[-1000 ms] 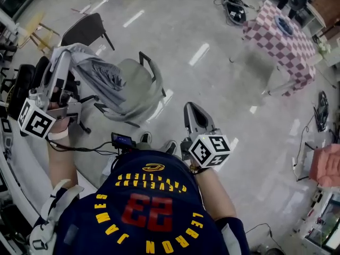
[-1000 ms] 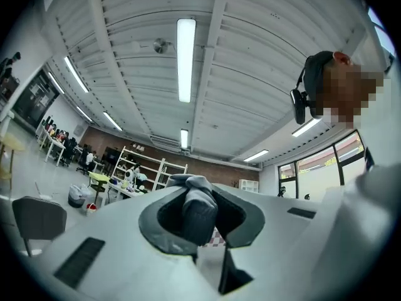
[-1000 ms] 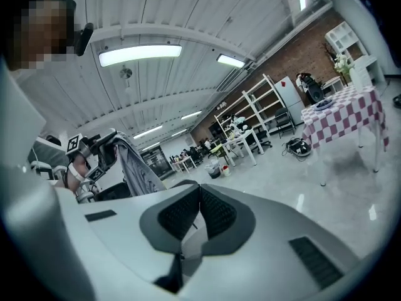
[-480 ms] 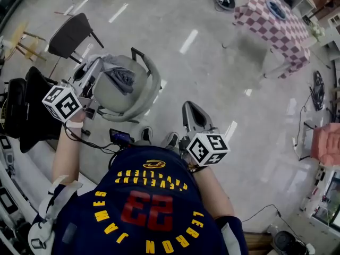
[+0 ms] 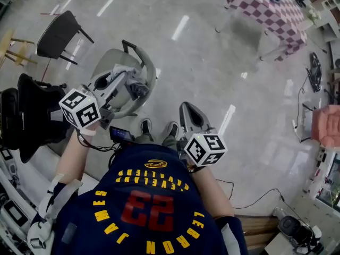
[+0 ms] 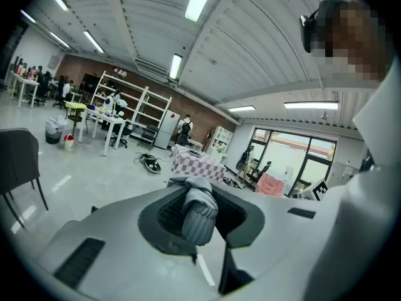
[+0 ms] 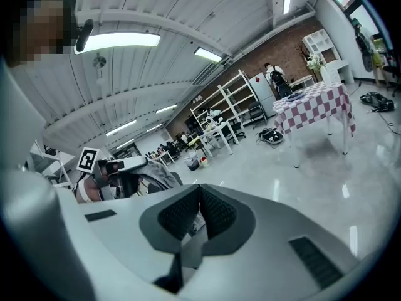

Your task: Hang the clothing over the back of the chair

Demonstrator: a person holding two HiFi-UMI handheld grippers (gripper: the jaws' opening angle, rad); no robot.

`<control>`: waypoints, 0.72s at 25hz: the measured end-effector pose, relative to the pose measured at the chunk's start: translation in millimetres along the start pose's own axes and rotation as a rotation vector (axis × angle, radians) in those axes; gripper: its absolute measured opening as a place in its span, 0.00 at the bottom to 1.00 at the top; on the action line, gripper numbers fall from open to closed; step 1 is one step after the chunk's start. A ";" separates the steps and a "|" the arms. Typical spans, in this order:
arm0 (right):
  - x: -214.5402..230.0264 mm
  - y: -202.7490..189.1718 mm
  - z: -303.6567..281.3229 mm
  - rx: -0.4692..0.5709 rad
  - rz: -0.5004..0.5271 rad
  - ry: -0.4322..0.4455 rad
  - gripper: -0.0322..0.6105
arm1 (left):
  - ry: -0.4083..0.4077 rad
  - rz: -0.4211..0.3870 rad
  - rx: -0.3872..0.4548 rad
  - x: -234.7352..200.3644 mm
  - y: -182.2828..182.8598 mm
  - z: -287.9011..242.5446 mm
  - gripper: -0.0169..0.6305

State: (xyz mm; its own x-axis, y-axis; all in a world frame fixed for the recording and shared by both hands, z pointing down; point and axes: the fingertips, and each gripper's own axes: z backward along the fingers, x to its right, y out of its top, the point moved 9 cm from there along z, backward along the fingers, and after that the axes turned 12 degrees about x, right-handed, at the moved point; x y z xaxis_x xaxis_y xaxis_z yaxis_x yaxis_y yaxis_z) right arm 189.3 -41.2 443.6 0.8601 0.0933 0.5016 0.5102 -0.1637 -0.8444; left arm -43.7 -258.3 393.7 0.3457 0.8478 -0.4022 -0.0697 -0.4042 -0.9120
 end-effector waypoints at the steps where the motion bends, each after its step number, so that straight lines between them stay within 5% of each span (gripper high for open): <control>1: 1.0 -1.6 1.7 0.001 -0.002 -0.007 0.06 | -0.017 0.007 -0.006 3.7 -3.7 -4.0 0.13; 11: 16.1 -11.1 28.1 0.030 -0.034 -0.088 0.06 | -0.191 0.021 -0.110 62.2 -50.8 -51.4 0.13; 18: 39.6 -7.7 47.4 0.077 -0.061 -0.189 0.06 | -0.331 0.010 -0.275 107.1 -110.1 -79.7 0.13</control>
State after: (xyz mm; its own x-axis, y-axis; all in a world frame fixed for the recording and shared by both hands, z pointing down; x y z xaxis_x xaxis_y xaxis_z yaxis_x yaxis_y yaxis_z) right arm 219.6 10.3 461.0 0.8090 0.2842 0.5145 0.5542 -0.0774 -0.8288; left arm 75.6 -150.3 457.5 0.0240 0.8896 -0.4561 0.1955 -0.4516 -0.8706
